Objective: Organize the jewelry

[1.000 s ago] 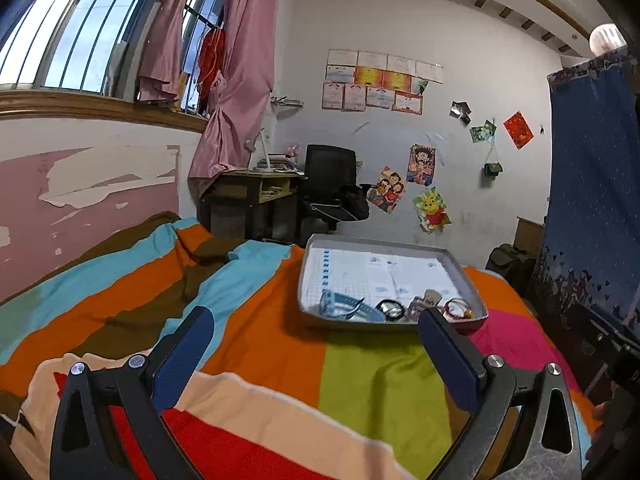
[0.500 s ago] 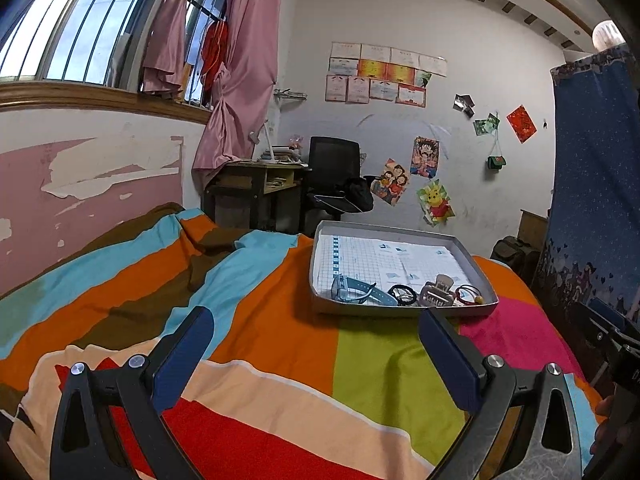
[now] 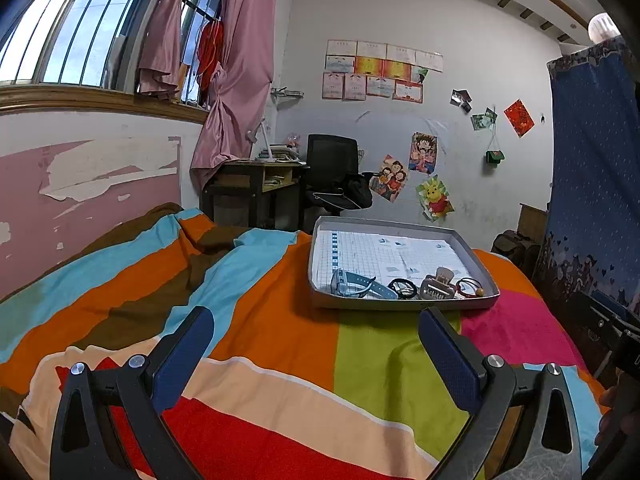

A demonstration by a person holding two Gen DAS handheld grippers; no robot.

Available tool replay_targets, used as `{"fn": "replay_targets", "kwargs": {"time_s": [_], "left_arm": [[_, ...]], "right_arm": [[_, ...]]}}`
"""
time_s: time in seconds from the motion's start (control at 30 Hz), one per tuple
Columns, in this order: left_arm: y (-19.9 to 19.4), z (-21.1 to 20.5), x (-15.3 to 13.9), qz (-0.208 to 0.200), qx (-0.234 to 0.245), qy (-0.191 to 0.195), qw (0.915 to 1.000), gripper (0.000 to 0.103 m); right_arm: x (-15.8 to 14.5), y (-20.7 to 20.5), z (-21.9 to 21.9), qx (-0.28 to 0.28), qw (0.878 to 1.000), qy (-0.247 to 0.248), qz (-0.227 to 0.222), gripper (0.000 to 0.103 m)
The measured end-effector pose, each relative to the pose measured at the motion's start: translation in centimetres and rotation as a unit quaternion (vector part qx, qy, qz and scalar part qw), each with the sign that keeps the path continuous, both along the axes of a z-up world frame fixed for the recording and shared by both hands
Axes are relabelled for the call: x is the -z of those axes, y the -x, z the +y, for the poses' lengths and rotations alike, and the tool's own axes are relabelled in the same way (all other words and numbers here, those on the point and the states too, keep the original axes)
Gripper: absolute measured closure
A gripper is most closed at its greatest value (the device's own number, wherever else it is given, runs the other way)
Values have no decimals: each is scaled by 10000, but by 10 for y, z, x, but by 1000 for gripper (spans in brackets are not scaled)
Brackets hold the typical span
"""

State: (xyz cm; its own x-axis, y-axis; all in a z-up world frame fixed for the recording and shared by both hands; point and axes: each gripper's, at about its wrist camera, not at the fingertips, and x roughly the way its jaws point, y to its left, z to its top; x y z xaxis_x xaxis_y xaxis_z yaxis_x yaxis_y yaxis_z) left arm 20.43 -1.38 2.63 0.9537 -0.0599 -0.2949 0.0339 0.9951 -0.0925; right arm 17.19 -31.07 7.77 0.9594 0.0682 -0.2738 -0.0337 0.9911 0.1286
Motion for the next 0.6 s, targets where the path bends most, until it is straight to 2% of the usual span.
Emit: {"fn": "replay_targets", "kwargs": {"time_s": [0.6], "left_arm": [[1, 3, 10, 78, -7, -13, 10000, 0]], "right_arm": [[5, -3, -1, -31, 10000, -43, 66, 1]]}}
